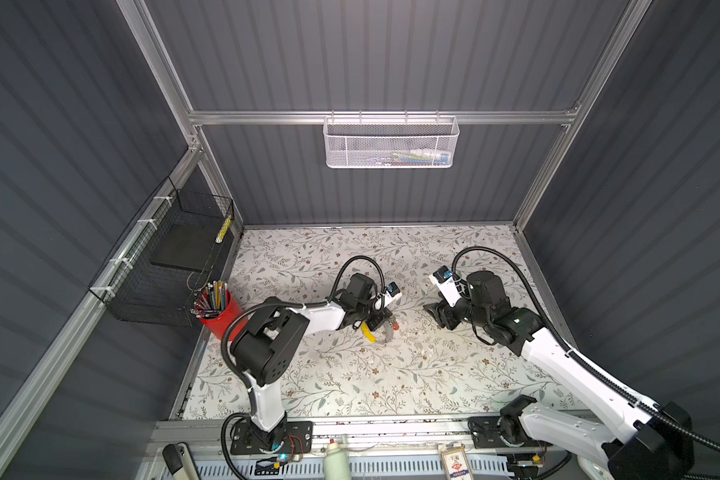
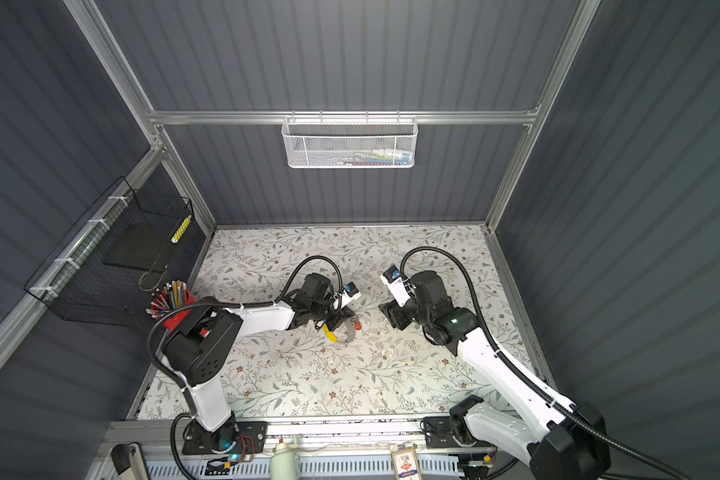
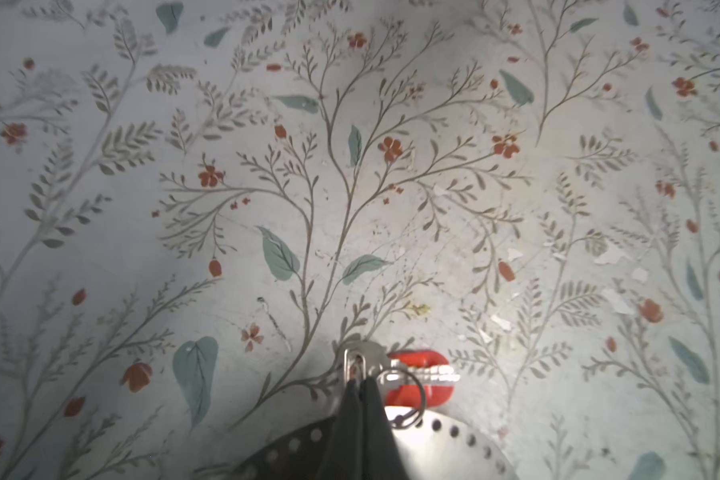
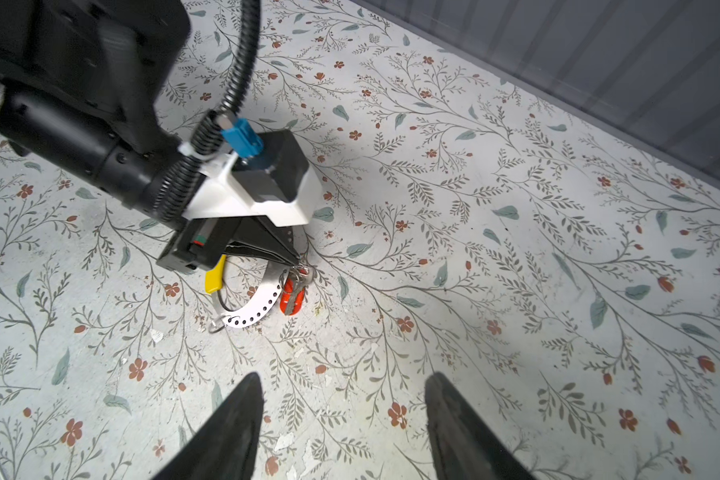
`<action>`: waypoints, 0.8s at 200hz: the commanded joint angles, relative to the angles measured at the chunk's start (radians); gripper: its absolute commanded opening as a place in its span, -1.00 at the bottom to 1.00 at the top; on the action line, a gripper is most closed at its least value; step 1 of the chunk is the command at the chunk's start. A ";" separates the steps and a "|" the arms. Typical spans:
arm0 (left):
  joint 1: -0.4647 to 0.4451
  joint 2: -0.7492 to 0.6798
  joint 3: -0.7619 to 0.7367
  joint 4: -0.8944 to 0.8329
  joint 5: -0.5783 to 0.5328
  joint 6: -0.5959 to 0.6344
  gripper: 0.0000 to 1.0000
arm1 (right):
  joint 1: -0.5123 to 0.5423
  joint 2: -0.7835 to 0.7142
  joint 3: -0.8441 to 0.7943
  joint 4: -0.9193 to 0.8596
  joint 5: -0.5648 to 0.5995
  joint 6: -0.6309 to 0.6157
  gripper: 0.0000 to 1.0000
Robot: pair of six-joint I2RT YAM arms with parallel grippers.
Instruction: Put the keys on the keyring
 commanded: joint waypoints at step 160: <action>0.360 -0.762 -0.536 0.091 -0.854 -0.244 0.99 | -0.448 -0.124 -0.462 0.675 0.244 0.135 0.98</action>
